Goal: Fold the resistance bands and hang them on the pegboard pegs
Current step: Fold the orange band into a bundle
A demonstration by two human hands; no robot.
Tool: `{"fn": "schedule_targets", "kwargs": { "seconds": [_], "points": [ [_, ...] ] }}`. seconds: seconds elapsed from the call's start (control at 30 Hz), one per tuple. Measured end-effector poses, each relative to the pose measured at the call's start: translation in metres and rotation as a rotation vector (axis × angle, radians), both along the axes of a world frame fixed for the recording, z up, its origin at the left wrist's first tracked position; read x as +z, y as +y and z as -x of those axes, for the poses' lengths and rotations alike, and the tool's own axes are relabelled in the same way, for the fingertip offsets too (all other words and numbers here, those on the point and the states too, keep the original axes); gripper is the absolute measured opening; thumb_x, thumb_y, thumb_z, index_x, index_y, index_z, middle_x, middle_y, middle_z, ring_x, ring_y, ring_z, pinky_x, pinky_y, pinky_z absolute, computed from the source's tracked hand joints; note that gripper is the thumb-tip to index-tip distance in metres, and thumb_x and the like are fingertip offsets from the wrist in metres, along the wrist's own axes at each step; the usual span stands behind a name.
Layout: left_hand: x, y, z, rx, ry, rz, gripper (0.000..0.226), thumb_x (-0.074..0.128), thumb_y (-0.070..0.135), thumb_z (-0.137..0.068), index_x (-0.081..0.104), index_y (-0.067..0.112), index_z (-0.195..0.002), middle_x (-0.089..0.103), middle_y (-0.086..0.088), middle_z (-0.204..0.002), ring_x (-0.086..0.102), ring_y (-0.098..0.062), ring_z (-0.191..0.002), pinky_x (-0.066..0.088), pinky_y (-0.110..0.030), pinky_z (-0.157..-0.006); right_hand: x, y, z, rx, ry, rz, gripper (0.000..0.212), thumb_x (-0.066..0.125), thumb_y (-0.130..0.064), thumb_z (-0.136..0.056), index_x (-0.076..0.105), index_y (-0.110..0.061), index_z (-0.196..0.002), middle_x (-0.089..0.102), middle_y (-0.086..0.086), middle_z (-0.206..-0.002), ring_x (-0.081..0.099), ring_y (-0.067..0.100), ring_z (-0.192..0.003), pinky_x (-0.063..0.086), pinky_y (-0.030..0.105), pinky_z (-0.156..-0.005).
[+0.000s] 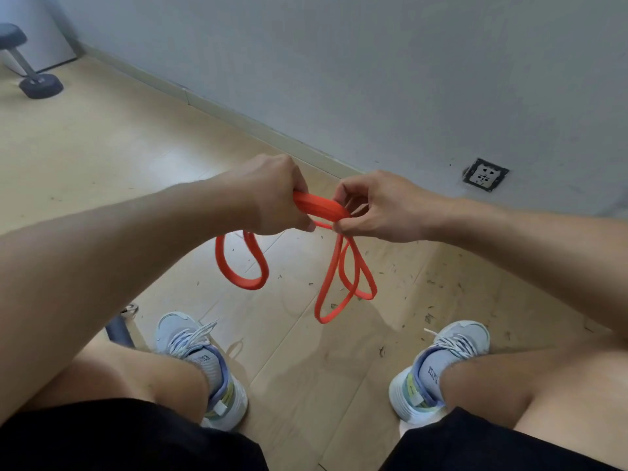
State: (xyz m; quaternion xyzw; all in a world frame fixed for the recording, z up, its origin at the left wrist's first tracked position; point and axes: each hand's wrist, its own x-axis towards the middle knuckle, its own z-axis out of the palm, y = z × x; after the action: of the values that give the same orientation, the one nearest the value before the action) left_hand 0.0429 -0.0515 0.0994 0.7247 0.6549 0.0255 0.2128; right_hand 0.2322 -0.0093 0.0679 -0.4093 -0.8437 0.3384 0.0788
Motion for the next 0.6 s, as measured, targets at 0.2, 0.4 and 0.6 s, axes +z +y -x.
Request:
{"fn": "schedule_targets", "kwargs": {
  "seconds": [0.2, 0.4, 0.6],
  "points": [
    [0.008, -0.002, 0.0, -0.023, 0.095, -0.027, 0.03, 0.079, 0.04, -0.085, 0.059, 0.028, -0.066, 0.058, -0.003, -0.067, 0.05, -0.02, -0.059, 0.04, -0.028, -0.054, 0.0, -0.006, 0.005, 0.039, -0.018, 0.053, 0.01, 0.071, -0.02, -0.093, 0.063, -0.015, -0.097, 0.068, 0.008, -0.094, 0.069, 0.024, -0.089, 0.059, 0.038, -0.088],
    [0.009, -0.006, -0.001, -0.035, 0.166, -0.071, 0.026, 0.079, 0.033, -0.085, 0.058, 0.026, -0.071, 0.062, -0.003, -0.07, 0.059, -0.021, -0.061, 0.054, -0.035, -0.058, -0.004, -0.003, 0.008, 0.067, 0.002, 0.162, 0.011, 0.067, -0.015, -0.095, 0.056, -0.017, -0.093, 0.069, 0.004, -0.087, 0.075, 0.016, -0.082, 0.06, 0.032, -0.081],
    [0.007, -0.008, 0.0, -0.028, 0.257, -0.125, 0.012, 0.075, 0.025, -0.084, 0.069, 0.016, -0.089, 0.065, -0.006, -0.075, 0.065, -0.027, -0.064, 0.059, -0.038, -0.06, -0.013, -0.003, 0.006, 0.086, 0.003, 0.291, 0.012, 0.068, -0.02, -0.097, 0.057, -0.025, -0.098, 0.069, 0.006, -0.087, 0.073, 0.02, -0.077, 0.06, 0.028, -0.076]
  ]
}}
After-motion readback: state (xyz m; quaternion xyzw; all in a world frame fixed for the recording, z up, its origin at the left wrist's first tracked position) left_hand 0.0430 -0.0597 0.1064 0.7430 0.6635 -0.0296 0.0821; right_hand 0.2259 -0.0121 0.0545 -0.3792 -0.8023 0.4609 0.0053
